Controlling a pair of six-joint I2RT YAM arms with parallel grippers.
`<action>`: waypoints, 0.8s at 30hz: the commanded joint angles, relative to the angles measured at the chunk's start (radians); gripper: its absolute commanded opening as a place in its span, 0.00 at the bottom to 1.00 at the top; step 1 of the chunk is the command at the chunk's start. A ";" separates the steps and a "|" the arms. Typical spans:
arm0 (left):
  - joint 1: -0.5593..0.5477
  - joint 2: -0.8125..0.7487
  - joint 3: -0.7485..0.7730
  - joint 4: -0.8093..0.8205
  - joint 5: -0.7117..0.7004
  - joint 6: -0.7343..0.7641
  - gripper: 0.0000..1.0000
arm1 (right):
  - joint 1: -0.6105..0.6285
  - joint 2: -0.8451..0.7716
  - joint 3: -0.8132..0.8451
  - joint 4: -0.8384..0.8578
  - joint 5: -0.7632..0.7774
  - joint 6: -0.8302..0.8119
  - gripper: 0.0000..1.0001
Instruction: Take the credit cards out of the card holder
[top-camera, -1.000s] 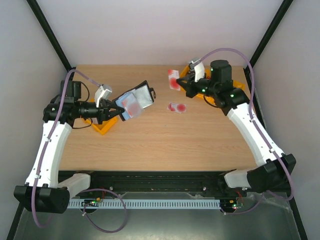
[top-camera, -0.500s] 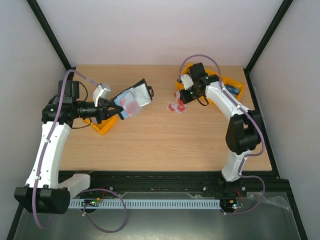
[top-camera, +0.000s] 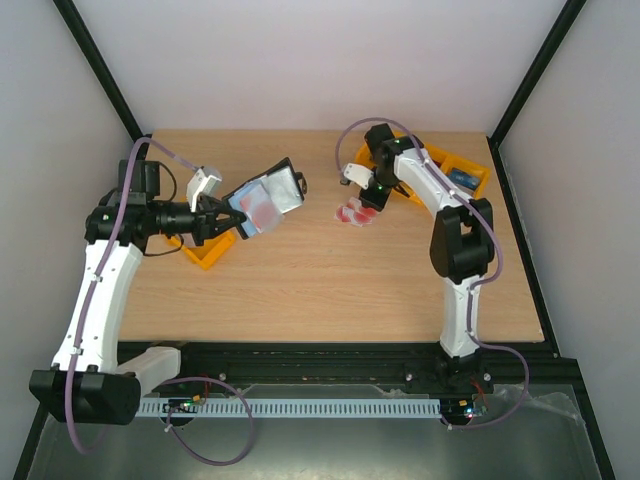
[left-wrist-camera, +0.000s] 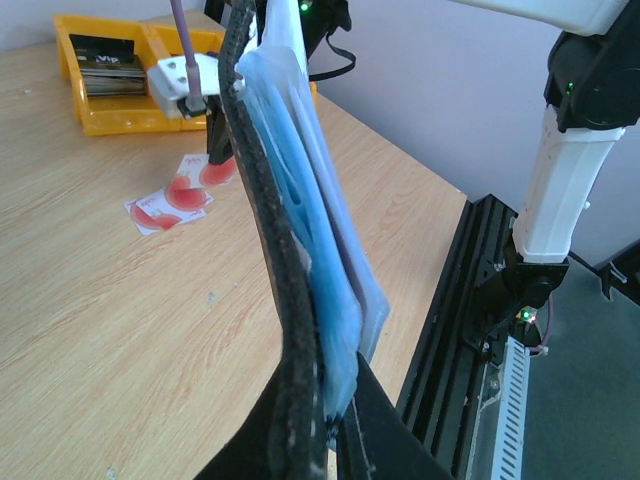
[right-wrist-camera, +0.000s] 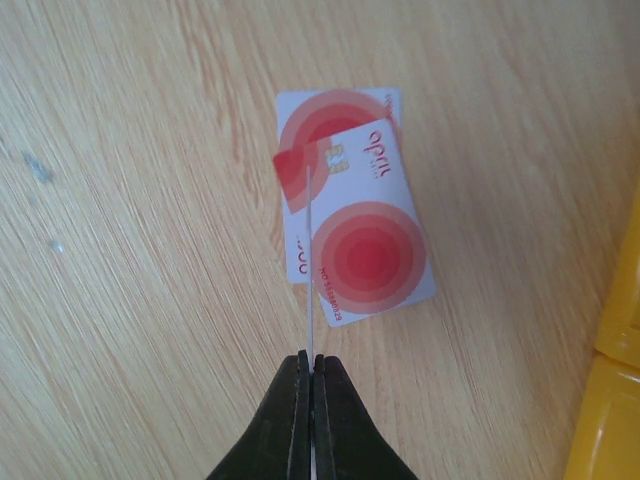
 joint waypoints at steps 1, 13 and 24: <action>0.007 0.010 0.007 0.016 0.016 -0.002 0.02 | 0.031 0.057 0.057 -0.118 0.046 -0.193 0.02; 0.012 0.015 0.001 0.009 0.014 0.004 0.02 | 0.077 0.215 0.142 -0.150 0.081 -0.215 0.02; 0.013 0.023 0.005 0.008 0.017 0.006 0.02 | 0.077 0.213 0.137 -0.032 0.148 -0.165 0.10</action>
